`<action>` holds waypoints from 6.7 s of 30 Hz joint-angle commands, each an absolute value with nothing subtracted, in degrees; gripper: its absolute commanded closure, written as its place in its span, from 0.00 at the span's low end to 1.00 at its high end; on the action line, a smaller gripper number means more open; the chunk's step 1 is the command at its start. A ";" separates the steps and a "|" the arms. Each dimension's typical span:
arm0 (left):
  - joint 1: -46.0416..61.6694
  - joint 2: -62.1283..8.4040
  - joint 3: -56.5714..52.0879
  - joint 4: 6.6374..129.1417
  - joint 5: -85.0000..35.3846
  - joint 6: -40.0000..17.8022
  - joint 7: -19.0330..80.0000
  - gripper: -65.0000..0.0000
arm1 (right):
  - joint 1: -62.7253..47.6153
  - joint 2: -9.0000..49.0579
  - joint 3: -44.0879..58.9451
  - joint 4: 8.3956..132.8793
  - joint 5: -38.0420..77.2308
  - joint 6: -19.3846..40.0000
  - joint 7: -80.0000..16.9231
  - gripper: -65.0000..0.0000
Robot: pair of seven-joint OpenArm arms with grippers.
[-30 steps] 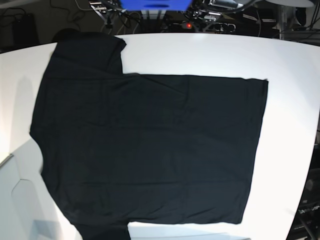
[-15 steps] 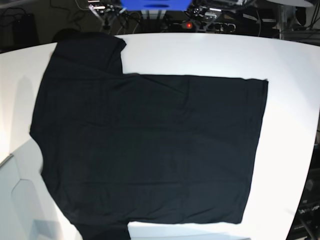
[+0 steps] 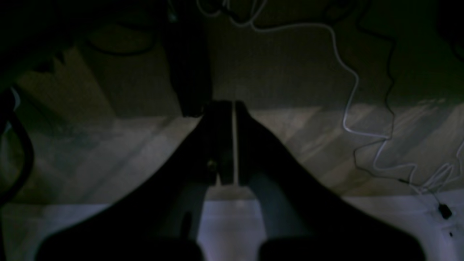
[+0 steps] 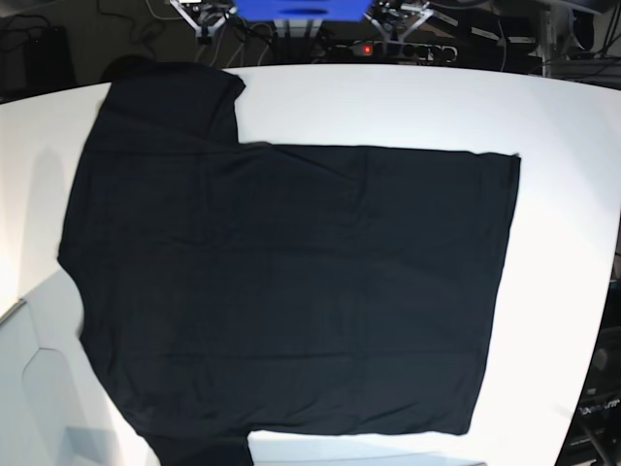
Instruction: Fold the T-shirt properly
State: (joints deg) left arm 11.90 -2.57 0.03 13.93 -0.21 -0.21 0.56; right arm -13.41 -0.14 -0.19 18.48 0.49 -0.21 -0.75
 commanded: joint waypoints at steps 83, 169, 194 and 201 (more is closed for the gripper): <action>32.04 -19.47 -22.81 88.31 -27.82 -0.48 0.57 0.57 | -54.29 2.86 3.56 116.97 0.84 0.31 -8.40 0.46; 29.67 -19.82 -23.16 84.18 -28.35 -5.93 8.31 1.00 | -35.56 -0.04 32.48 105.89 10.95 23.60 -37.23 0.45; 31.69 -20.00 -23.25 87.60 -28.35 -5.58 8.22 1.00 | -36.00 1.63 29.05 109.14 11.30 28.35 -37.41 1.00; 35.12 -19.65 -24.31 92.88 -28.35 -5.49 8.22 1.00 | -33.98 -1.54 36.53 116.62 11.30 38.29 -37.58 1.00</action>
